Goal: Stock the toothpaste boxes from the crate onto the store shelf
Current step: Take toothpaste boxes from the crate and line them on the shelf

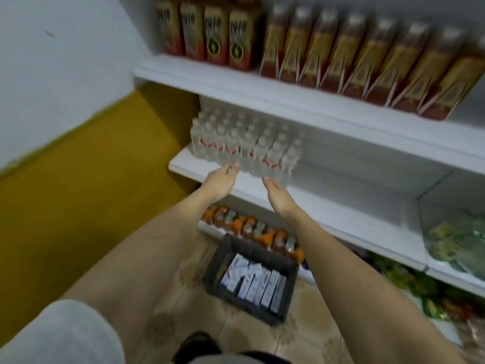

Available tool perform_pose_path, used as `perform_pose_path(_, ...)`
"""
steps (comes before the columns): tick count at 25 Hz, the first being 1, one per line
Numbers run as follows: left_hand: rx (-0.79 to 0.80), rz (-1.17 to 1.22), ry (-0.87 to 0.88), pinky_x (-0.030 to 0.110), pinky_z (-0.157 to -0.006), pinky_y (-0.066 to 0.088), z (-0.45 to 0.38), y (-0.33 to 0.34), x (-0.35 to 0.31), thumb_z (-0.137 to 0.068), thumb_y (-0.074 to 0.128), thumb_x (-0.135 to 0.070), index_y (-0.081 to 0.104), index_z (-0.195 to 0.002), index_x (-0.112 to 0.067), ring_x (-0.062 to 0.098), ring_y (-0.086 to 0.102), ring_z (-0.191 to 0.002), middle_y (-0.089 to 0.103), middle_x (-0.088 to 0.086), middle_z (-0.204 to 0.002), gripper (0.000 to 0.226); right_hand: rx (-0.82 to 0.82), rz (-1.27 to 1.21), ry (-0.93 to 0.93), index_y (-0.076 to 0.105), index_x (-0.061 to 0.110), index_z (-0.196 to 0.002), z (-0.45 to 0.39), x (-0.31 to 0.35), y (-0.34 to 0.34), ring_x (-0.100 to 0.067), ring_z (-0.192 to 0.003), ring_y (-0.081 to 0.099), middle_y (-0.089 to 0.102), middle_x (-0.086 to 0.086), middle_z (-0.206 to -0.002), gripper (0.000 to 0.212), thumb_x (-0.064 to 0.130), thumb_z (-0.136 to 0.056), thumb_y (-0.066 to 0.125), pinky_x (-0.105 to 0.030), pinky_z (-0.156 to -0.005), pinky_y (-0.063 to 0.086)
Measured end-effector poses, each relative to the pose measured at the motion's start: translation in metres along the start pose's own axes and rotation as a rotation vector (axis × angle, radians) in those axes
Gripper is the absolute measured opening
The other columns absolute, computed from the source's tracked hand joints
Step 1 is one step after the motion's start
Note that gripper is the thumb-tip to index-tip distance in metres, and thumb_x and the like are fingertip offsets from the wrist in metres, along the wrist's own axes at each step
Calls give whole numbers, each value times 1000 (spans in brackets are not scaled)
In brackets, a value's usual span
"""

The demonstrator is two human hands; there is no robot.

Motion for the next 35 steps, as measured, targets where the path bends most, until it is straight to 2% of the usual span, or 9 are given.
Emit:
perform_pose_path(8,196,-51,-84,44,-112,33,-3,116,93,-100,26,-56,45,-142,-26,30,43,-136,47,7,-148,56,64,26,300,32,16,-152,29,-160,49,-25,-144,29,30,-5,-159,57,48,-105,28,-32,-112,23)
perform_pose_path(14,450,-76,-218,40,-94,47,-19,196,175,-99,28,-58,42,-143,-28,29,56,-116,53,6,-139,55,54,47,568,33,12,-150,24,-259,96,-30,-132,44,36,-13,-154,55,44,-105,33,-33,-96,35)
perform_pose_path(18,583,-176,-283,48,-87,50,-29,250,251,-102,34,-51,46,-138,-24,23,54,-80,56,0,-98,46,47,52,665,47,15,-140,2,-324,146,-30,-117,53,53,-11,-131,45,40,-102,42,-30,-87,39)
perform_pose_path(20,604,-183,-304,49,-93,50,-32,282,285,-102,40,-45,53,-124,-21,27,54,-87,55,-2,-89,35,55,79,698,51,19,-137,-8,-358,171,-29,-120,53,54,-8,-129,42,38,-100,46,-33,-92,39)
perform_pose_path(24,520,-157,-319,43,-96,49,-46,360,368,-94,56,-30,59,-123,-17,26,60,-113,65,7,-122,32,62,94,763,49,15,-138,-31,-456,213,-30,-124,52,52,-10,-137,44,29,-97,52,-38,-99,44)
perform_pose_path(27,513,-169,-301,40,-93,50,-65,432,433,-91,61,-20,60,-118,-14,23,61,-111,66,6,-118,28,47,106,762,59,14,-116,-66,-549,227,-29,-101,62,62,-11,-116,26,25,-95,50,-35,-78,50)
perform_pose_path(29,521,-186,-328,36,-88,50,-85,473,471,-91,60,-19,60,-119,-15,24,62,-108,66,5,-115,29,16,130,763,56,12,-97,-96,-606,226,-23,-74,59,61,-10,-92,12,19,-94,47,-28,-60,41)
perform_pose_path(32,519,-221,-316,34,-84,50,-124,529,520,-89,62,-17,58,-121,-16,25,63,-108,64,7,-116,33,19,143,794,52,9,-113,-143,-682,228,-25,-76,61,62,-10,-97,18,17,-96,51,-27,-55,44)
perform_pose_path(35,432,-295,-219,41,-96,48,-173,559,546,-86,67,-11,53,-129,-13,29,54,-120,57,14,-127,46,19,193,758,47,9,-126,-195,-738,242,-31,-90,66,63,-14,-112,36,26,-95,54,-39,-72,57)
Point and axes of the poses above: each hand's wrist, its own z-axis away from the middle knuckle, its own y-axis out of the palm, x = y × z, the point moved 9 cm from there along -z, towards the middle knuckle
